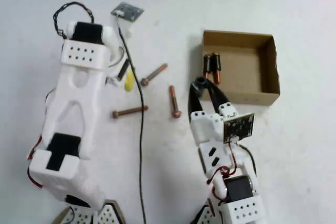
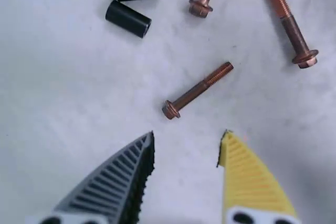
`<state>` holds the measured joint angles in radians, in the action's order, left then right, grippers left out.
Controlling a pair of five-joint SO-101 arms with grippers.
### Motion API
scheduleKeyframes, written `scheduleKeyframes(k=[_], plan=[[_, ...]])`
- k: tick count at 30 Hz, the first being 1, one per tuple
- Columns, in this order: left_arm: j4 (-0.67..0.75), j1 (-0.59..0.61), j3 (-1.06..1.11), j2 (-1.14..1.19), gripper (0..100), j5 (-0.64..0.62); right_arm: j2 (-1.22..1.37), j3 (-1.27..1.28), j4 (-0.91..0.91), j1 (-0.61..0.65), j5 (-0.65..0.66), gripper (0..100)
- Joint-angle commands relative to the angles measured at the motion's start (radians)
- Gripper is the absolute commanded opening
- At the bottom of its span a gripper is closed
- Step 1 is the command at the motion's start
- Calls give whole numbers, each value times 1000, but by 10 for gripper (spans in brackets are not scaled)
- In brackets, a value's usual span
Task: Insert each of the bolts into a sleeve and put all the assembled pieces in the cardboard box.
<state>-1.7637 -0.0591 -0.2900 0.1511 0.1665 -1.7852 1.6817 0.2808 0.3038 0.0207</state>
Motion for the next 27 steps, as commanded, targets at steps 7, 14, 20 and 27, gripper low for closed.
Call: scheduleKeyframes(k=[7,14,20,27], plan=[[15,35,149,-312,221,-15,-15,9,2,-8,14,17],[141,36,453,-467,221,-15,-15,9,4,-10,14,17],[402,36,773,-587,221,-15,-15,9,4,-10,14,17],[730,35,1100,-627,221,-15,-15,9,4,-10,12,17]])
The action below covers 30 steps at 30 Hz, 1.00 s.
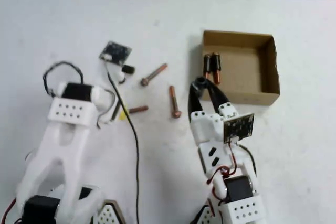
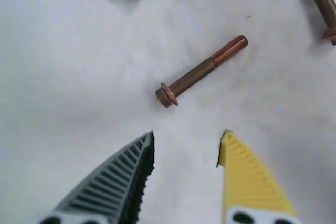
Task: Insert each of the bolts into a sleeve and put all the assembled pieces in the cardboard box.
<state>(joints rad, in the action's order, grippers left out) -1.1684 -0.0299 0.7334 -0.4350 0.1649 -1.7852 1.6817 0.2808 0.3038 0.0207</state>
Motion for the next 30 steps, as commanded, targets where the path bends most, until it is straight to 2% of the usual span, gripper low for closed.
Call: scheduleKeyframes(k=[1,4,10,17,24,30], plan=[[180,7,104,-41,221,-14,-15,9,4,-10,12,17],[262,8,153,-39,221,-21,-15,9,4,-10,12,17],[281,7,173,-38,223,-282,-15,9,4,-13,12,17],[275,2,175,-38,223,-457,-15,9,25,-8,12,17],[255,-10,175,-38,222,-466,-15,9,25,-8,12,17],[256,-22,227,-38,222,-534,-15,9,24,-13,12,17]])
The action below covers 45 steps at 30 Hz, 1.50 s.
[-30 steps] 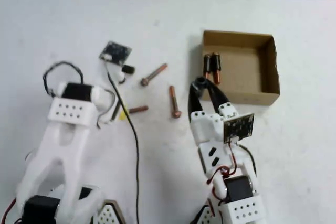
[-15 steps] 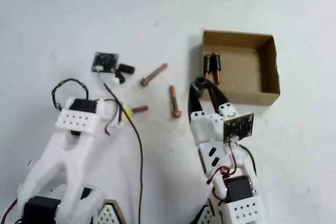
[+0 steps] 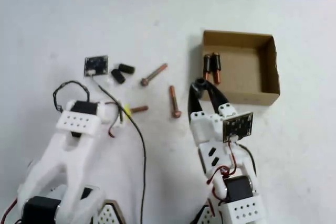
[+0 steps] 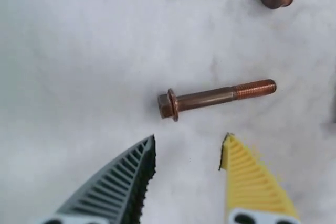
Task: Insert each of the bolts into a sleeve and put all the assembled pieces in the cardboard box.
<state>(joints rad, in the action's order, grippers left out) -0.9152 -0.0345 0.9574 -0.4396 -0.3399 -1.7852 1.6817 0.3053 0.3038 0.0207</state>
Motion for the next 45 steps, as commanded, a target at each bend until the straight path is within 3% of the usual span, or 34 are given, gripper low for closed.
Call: scheduleKeyframes(k=[1,13,18,28,45], plan=[[3,-18,9,-33,222,-34,-15,9,-1,-12,12,17],[-23,15,3,-19,221,-35,-15,9,-1,-15,12,17],[-26,88,-69,101,221,-29,-15,9,-1,-15,12,17],[-26,93,-264,384,221,-29,-15,9,-1,-15,12,17],[-26,145,-433,453,221,-32,-15,9,-1,-15,12,17]])
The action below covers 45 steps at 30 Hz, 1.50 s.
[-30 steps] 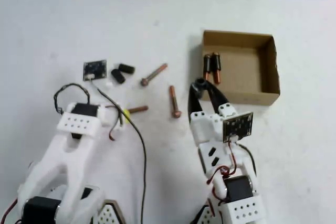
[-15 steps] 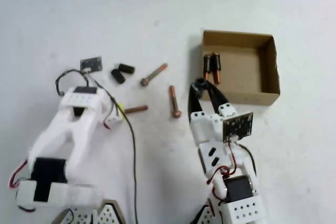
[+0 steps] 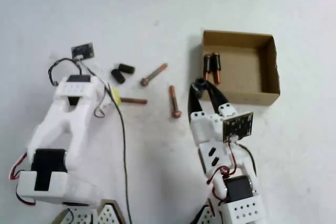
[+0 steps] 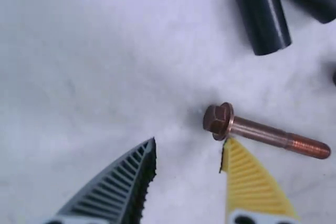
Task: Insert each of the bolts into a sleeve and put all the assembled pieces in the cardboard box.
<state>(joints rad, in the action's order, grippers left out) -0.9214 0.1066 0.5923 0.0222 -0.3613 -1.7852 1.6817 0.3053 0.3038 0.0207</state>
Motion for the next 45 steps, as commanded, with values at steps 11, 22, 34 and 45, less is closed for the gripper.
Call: scheduleKeyframes(k=[11,22,34,45], plan=[[-31,-54,-101,-2,223,-192,-15,9,-1,-13,12,17],[-28,-147,-101,-2,222,-199,-15,9,-1,-13,12,17],[-28,-171,-98,-1,222,-502,-15,9,-1,-15,12,17],[92,-168,-54,44,222,-635,-15,9,-1,-15,12,17]])
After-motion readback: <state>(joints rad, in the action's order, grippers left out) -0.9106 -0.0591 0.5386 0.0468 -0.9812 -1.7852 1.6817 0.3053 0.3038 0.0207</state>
